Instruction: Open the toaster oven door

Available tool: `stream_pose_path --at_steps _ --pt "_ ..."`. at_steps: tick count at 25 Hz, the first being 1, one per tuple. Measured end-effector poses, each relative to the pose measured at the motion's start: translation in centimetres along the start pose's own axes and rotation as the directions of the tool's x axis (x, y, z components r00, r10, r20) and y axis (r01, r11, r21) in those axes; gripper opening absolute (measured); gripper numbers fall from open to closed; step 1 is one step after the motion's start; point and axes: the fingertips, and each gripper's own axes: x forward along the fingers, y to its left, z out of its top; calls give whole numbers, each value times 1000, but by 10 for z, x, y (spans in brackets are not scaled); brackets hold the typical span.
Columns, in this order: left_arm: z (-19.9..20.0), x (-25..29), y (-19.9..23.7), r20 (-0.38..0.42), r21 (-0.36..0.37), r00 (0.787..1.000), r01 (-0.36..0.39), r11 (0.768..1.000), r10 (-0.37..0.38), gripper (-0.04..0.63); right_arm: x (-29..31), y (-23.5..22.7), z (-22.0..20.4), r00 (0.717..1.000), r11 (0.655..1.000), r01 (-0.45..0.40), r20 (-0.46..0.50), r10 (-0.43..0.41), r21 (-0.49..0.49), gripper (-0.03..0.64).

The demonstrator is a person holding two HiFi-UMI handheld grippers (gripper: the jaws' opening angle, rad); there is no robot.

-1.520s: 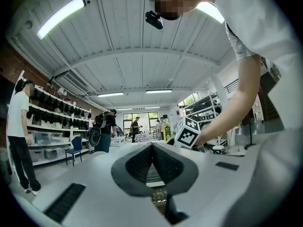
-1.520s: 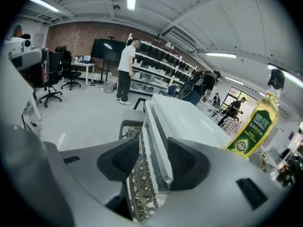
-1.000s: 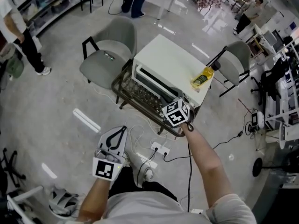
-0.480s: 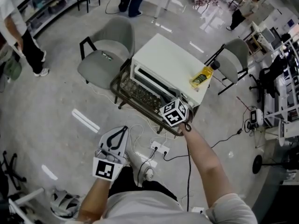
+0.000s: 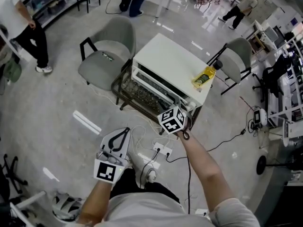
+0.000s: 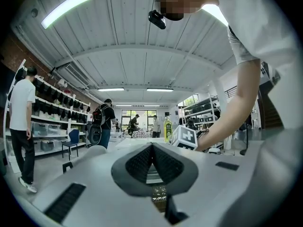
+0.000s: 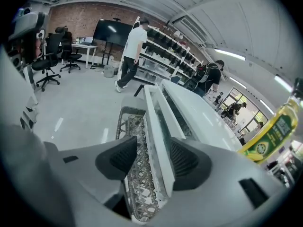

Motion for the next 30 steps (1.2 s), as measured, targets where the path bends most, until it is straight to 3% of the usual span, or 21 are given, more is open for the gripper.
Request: stream_pose_path --at_steps 6,30 --pt "-1 0 -1 -6 5 1000 4 1000 -4 17 -3 16 0 1000 999 -4 18 3 53 239" --pt "-7 -6 -1 -23 -18 1000 11 1000 -12 17 -1 85 -18 996 992 -82 -35 86 92 249"
